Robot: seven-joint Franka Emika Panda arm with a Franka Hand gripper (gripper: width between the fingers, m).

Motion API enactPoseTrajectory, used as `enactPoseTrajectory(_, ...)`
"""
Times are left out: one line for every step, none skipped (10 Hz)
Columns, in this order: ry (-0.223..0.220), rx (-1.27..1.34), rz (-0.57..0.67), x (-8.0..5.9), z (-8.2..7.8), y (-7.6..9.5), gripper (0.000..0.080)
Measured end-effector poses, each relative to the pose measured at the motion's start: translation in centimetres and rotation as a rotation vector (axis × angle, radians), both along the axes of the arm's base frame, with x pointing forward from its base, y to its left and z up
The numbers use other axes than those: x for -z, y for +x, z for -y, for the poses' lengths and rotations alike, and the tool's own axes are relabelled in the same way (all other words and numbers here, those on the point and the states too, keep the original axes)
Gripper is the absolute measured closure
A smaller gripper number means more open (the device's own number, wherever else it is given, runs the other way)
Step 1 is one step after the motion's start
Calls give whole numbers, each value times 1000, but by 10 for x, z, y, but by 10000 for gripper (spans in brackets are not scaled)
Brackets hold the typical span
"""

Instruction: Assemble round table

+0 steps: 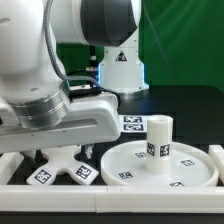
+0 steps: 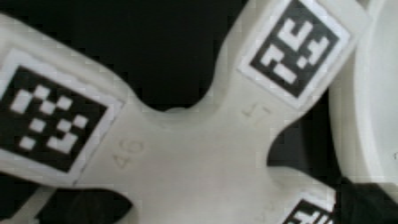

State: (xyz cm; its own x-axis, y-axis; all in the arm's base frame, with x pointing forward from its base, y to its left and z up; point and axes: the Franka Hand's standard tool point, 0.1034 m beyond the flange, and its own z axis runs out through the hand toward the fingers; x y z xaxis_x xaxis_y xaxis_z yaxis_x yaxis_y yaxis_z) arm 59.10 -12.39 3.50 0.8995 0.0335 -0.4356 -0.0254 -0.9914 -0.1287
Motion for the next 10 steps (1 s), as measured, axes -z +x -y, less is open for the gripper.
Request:
enactPoseTrajectory(2, -18, 2, -1, 1, 1, 151)
enactPoseTrajectory(4, -59, 12, -7, 0, 4, 151)
enactPoseTrajectory(8, -79, 22, -13, -2, 6, 151)
enactPoseTrajectory(18, -101, 28, -14, -1, 7, 151)
enactPoseTrajectory(24, -109, 27, -12, 2, 6, 151)
enactPoseTrajectory(24, -110, 28, -12, 0, 6, 151)
enactPoseTrajectory(25, -111, 28, -12, -1, 6, 151)
enactPoseTrajectory(25, -111, 28, -12, 0, 6, 151)
enactPoseTrajectory(25, -112, 27, -12, -1, 6, 151)
enactPoseTrajectory(28, -115, 24, -10, 0, 4, 151)
